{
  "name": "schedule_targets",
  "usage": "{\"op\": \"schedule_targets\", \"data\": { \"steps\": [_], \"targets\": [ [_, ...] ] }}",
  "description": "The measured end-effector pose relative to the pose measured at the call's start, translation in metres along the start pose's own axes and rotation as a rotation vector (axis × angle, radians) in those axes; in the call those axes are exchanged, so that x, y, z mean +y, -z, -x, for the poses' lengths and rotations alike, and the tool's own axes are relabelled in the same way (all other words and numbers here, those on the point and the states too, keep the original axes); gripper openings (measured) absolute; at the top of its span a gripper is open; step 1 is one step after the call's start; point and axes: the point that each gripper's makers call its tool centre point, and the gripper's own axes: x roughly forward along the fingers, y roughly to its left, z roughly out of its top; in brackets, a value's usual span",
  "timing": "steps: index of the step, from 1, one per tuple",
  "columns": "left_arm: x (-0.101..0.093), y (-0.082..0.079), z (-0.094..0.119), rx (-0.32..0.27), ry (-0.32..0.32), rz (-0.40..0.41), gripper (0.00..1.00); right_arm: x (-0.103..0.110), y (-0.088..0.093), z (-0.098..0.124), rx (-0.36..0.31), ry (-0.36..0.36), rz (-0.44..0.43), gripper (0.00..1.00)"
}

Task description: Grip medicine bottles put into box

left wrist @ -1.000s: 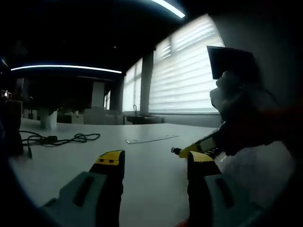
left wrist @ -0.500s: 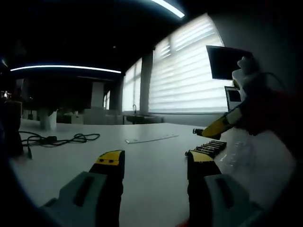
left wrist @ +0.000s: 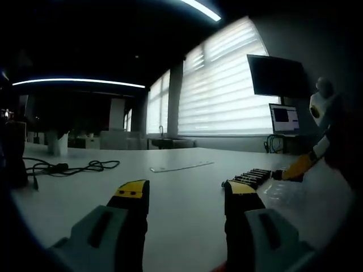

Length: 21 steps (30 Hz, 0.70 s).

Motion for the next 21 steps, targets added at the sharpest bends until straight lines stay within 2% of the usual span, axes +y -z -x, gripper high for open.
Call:
{"op": "schedule_targets", "data": {
  "steps": [5,14,21],
  "targets": [
    [0.000,0.000,0.000,0.003,0.000,-0.003,0.46,0.003,0.013,-0.002,0.032,-0.009,-0.029,0.08],
    [0.000,0.001,0.000,0.005,-0.001,-0.005,0.46,0.005,0.015,-0.003,0.029,-0.012,-0.046,0.08],
    [0.000,0.000,0.001,0.005,0.000,-0.005,0.46,0.003,0.020,-0.006,0.026,0.000,-0.012,0.08]
  ]
}}
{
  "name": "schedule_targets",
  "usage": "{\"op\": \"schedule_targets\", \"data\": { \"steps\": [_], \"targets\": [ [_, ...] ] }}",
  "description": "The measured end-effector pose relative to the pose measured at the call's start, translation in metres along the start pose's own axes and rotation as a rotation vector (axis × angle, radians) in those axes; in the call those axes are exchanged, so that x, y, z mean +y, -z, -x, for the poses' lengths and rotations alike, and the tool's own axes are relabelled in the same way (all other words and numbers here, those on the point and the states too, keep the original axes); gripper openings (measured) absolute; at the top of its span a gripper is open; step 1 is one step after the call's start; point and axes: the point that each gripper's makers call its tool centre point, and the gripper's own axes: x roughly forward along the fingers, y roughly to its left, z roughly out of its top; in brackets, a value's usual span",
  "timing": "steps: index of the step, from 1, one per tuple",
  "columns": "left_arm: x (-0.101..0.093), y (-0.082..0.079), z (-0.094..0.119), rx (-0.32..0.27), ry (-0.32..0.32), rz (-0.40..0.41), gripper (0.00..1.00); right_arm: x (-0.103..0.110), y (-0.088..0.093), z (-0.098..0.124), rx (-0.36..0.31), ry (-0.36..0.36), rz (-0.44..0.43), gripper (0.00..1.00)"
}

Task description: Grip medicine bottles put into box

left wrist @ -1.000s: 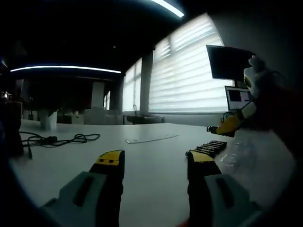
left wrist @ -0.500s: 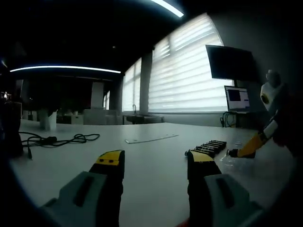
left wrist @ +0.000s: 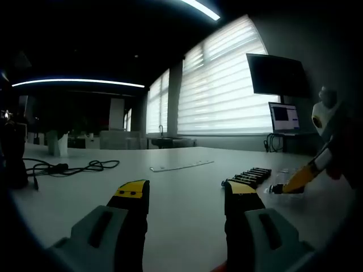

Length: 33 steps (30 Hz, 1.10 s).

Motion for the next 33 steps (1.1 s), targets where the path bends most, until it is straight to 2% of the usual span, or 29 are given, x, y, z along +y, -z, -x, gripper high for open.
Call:
{"op": "schedule_targets", "data": {
  "steps": [10,12,16,19,21,28,33],
  "targets": [
    [0.000,0.000,0.000,0.001,-0.001,-0.003,0.46,-0.003,-0.008,0.003,-0.030,-0.007,-0.014,0.07],
    [0.000,0.000,0.000,0.002,-0.002,-0.003,0.46,-0.005,-0.011,0.006,-0.040,0.004,-0.006,0.00],
    [0.000,0.000,0.000,0.003,-0.003,-0.005,0.46,-0.009,-0.016,0.011,-0.051,0.028,0.060,0.00],
    [0.001,0.001,0.000,0.003,-0.006,-0.004,0.46,-0.008,-0.011,0.014,-0.019,0.033,0.162,0.00],
    [0.001,0.001,0.000,0.003,-0.006,-0.004,0.46,-0.005,-0.009,0.014,-0.021,0.036,0.214,0.00],
    [0.001,0.000,0.000,0.002,-0.008,-0.005,0.46,-0.001,-0.001,0.009,0.001,0.050,0.307,0.00],
    [0.002,0.000,0.000,0.001,-0.010,-0.003,0.46,-0.001,0.001,0.007,0.005,0.051,0.325,0.00]
  ]
}}
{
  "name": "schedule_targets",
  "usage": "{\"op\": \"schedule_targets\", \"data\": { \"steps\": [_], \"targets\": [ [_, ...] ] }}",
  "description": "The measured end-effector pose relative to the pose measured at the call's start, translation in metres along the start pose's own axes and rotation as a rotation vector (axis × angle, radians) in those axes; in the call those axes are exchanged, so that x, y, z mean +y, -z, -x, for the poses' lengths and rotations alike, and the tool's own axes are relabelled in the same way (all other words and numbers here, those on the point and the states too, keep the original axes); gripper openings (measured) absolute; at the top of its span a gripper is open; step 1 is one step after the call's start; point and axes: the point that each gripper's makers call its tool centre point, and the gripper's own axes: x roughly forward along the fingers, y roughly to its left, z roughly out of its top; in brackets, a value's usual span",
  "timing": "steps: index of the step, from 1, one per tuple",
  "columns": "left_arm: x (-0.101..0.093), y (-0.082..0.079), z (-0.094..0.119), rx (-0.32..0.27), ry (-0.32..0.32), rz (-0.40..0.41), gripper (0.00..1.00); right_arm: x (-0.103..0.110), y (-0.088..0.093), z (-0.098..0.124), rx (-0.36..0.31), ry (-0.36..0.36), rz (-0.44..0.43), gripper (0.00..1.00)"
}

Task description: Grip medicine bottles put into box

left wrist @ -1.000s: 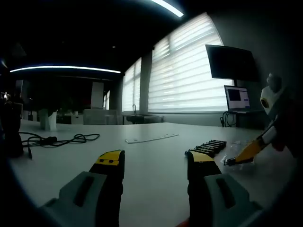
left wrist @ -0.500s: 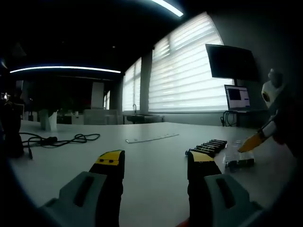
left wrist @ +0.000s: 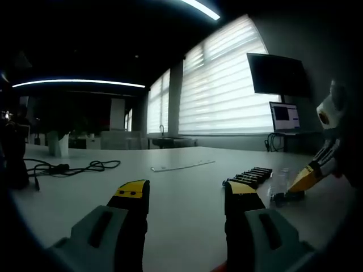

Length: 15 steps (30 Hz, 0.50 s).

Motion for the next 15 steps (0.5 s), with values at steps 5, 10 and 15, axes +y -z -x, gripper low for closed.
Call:
{"op": "schedule_targets", "data": {
  "steps": [5,10,15],
  "targets": [
    [0.001,0.000,0.000,-0.003,-0.002,0.003,0.46,-0.001,0.000,-0.001,-0.004,-0.001,0.002,0.00],
    [0.001,0.000,0.000,-0.003,-0.001,0.002,0.46,-0.002,0.000,-0.001,-0.010,0.002,0.008,0.00],
    [0.001,0.000,0.000,-0.003,0.000,0.003,0.46,-0.004,0.005,-0.013,-0.013,0.006,0.023,0.00]
  ]
}}
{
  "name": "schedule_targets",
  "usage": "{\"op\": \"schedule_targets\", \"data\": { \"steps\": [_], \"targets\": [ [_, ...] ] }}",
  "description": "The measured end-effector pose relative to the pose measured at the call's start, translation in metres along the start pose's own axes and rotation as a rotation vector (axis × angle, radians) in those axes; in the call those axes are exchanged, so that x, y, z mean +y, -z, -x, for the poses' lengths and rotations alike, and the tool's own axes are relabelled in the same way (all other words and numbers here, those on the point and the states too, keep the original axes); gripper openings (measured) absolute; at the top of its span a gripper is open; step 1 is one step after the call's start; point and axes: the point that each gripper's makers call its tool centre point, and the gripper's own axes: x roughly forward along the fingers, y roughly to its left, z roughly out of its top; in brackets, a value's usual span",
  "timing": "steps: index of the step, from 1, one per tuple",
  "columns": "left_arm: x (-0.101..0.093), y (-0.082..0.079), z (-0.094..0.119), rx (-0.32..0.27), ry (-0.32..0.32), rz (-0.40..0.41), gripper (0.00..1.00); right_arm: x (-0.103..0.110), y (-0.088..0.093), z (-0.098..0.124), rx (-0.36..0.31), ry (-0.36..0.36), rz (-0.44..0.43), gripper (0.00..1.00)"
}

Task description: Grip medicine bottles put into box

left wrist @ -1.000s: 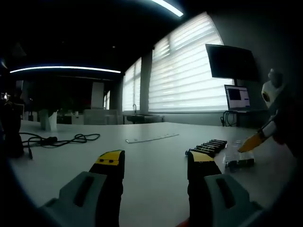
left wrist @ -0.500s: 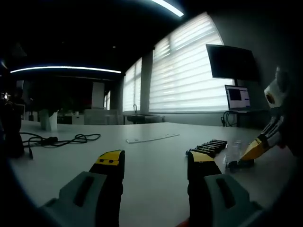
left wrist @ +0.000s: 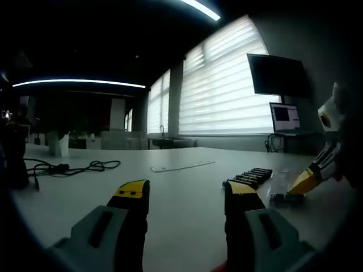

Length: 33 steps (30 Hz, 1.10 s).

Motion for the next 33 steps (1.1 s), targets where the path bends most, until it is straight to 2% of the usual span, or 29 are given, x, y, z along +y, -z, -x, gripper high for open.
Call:
{"op": "schedule_targets", "data": {
  "steps": [4,5,14,18,20,33],
  "targets": [
    [0.000,0.000,0.000,0.000,0.000,0.000,0.46,-0.003,0.000,-0.003,0.002,0.006,-0.006,0.00],
    [0.000,0.000,0.000,0.001,0.000,0.000,0.46,-0.004,-0.004,-0.002,-0.022,0.011,-0.010,0.00],
    [-0.001,0.000,0.000,0.001,0.001,-0.002,0.46,-0.007,-0.014,0.004,-0.046,0.009,-0.033,0.00],
    [-0.001,0.000,0.000,0.001,0.000,0.000,0.46,-0.008,-0.018,0.005,-0.062,0.023,-0.011,0.00],
    [-0.001,-0.001,0.001,0.000,0.001,0.001,0.46,-0.004,-0.021,0.006,-0.070,-0.003,-0.040,0.04],
    [-0.002,0.000,0.000,0.002,0.003,-0.005,0.46,-0.002,-0.034,0.009,-0.091,-0.022,-0.038,0.11]
  ]
}}
